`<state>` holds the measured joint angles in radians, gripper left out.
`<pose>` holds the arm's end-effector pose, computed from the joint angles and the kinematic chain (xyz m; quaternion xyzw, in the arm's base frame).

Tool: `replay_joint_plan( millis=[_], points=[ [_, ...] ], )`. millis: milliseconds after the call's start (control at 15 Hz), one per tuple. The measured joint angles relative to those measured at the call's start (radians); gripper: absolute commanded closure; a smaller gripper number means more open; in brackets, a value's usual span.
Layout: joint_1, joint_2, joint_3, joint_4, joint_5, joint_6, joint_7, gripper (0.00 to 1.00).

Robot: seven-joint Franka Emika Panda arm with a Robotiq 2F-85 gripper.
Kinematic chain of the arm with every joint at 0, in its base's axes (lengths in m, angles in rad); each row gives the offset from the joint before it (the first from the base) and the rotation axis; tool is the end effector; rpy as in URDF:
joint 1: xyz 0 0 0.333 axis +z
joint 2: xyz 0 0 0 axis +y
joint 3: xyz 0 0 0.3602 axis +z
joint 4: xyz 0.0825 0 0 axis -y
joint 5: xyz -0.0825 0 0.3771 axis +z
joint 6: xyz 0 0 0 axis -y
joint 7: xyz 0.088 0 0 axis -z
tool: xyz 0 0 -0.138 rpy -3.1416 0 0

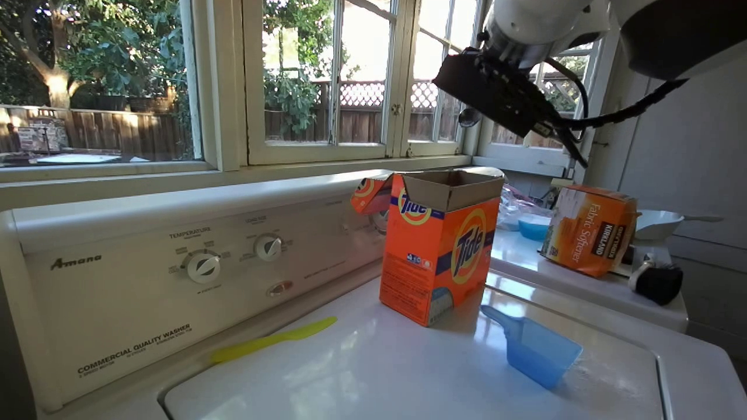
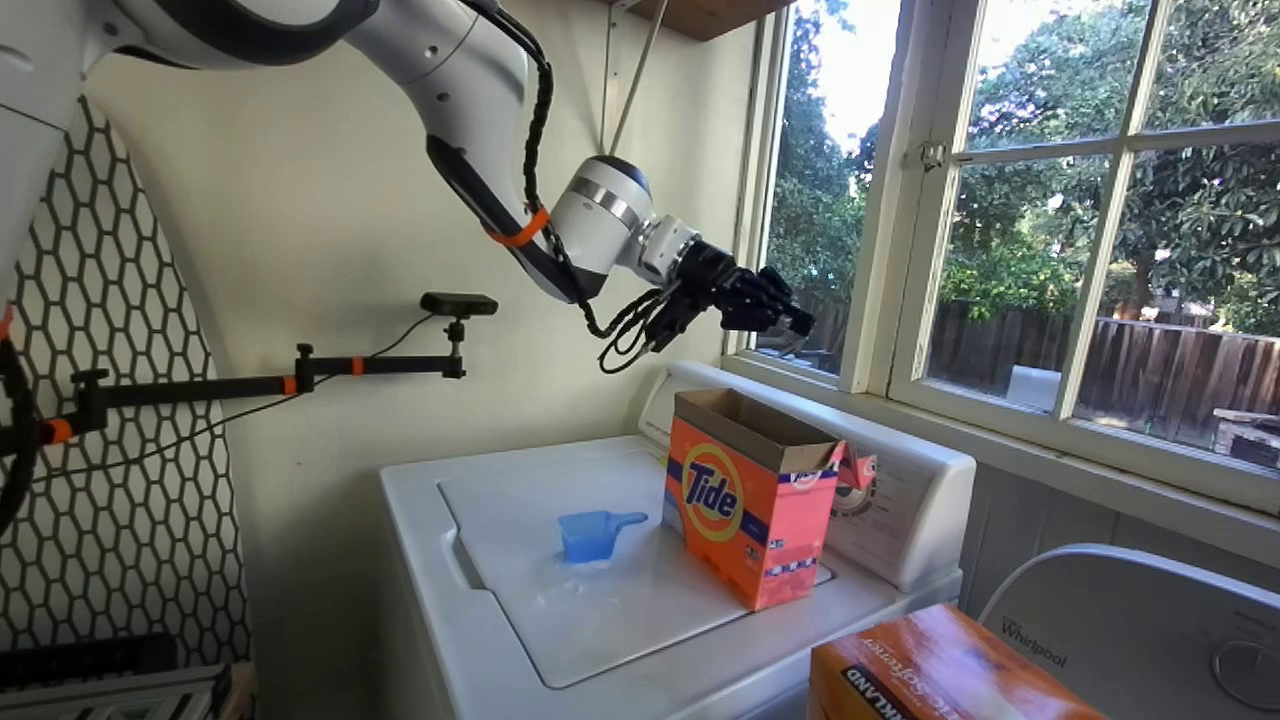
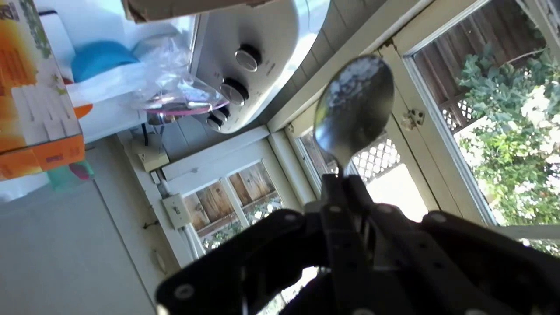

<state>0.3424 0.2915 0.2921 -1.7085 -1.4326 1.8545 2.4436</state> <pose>0.6098 0.2883 0.5059 0.6565 -0.4745 0.5830 0.0630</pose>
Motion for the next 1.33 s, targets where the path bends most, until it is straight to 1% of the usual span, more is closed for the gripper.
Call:
replay_joint_plan(
  millis=[267, 667, 867, 1000, 1333],
  points=[
    [-0.059, -0.064, -0.004, -0.050, 0.172, 0.168, -0.095, 0.98],
    [-0.100, -0.158, -0.032, -0.148, 0.403, 0.300, -0.262, 0.98],
    [-0.111, -0.199, -0.047, -0.203, 0.518, 0.344, -0.364, 0.98],
    [-0.113, -0.221, -0.057, -0.241, 0.582, 0.348, -0.417, 0.98],
    [-0.120, -0.279, -0.073, -0.351, 0.698, 0.383, -0.496, 0.98]
  ],
)
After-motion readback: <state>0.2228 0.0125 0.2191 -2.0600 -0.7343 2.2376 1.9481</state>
